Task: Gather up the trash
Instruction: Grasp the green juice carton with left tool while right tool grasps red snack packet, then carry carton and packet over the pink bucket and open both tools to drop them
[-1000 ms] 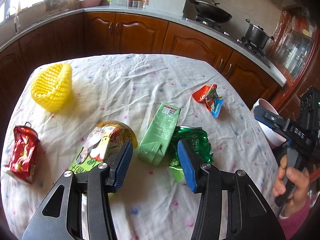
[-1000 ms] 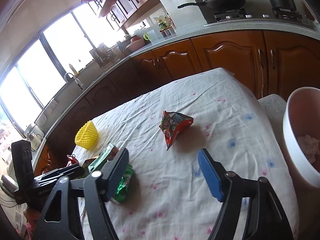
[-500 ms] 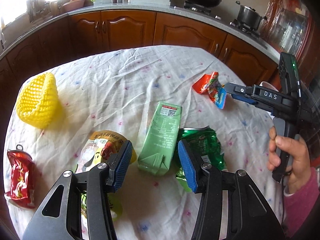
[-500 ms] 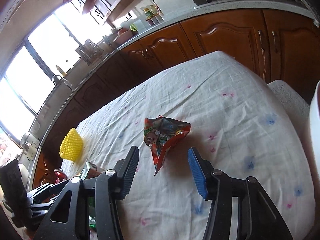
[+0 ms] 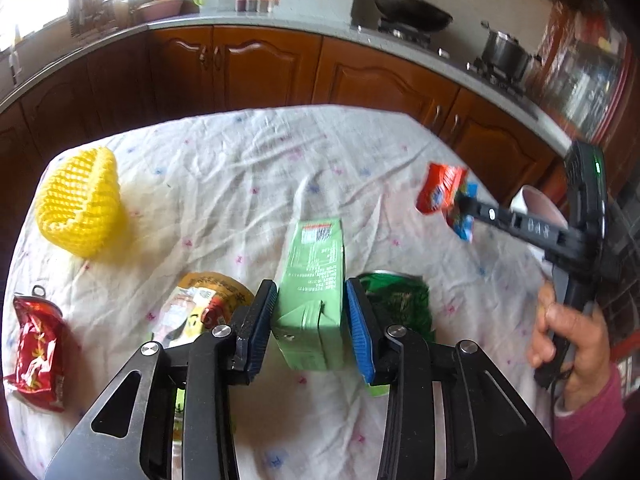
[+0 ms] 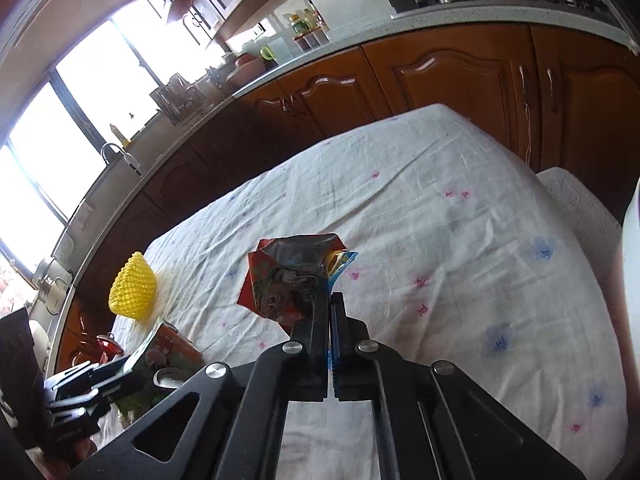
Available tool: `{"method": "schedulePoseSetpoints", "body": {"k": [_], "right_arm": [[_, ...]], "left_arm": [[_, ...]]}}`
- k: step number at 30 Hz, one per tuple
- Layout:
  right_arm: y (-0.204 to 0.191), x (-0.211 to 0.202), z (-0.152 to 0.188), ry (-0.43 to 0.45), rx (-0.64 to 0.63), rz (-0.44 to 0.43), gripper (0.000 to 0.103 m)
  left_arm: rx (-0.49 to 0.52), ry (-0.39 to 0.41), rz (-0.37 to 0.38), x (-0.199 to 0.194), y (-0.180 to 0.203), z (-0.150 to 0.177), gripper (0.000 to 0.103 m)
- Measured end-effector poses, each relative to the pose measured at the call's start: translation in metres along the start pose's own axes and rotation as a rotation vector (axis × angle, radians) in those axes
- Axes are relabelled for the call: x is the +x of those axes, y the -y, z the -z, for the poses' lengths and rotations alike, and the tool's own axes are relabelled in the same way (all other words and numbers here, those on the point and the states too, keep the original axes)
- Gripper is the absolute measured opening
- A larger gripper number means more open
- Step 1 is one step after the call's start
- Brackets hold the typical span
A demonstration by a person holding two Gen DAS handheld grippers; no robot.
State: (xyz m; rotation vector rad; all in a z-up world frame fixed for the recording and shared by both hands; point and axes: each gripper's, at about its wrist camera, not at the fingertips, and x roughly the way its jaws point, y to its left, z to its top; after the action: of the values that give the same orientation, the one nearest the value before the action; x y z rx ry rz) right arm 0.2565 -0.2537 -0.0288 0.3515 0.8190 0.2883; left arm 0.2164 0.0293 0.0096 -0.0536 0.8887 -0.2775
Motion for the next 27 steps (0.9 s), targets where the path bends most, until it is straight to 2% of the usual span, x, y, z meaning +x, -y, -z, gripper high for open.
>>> {"method": "schedulePoseSetpoints", "body": {"k": [7, 15, 27], "right_arm": [[-0.008, -0.036, 0.012, 0.047, -0.037, -0.008, 0.001], [0.003, -0.080, 0.028, 0.092, -0.024, 0.002, 0.001], [0.036, -0.139, 0.052, 0.154, 0.009, 0.058, 0.001]], "left_arm": [[-0.044, 0.065, 0.044, -0.023, 0.012, -0.004, 0.033], [-0.048, 0.126, 0.107, -0.039, 0.049, -0.004, 0.033], [0.006, 0.117, 0.159, -0.028, 0.112, 0.007, 0.033]]}}
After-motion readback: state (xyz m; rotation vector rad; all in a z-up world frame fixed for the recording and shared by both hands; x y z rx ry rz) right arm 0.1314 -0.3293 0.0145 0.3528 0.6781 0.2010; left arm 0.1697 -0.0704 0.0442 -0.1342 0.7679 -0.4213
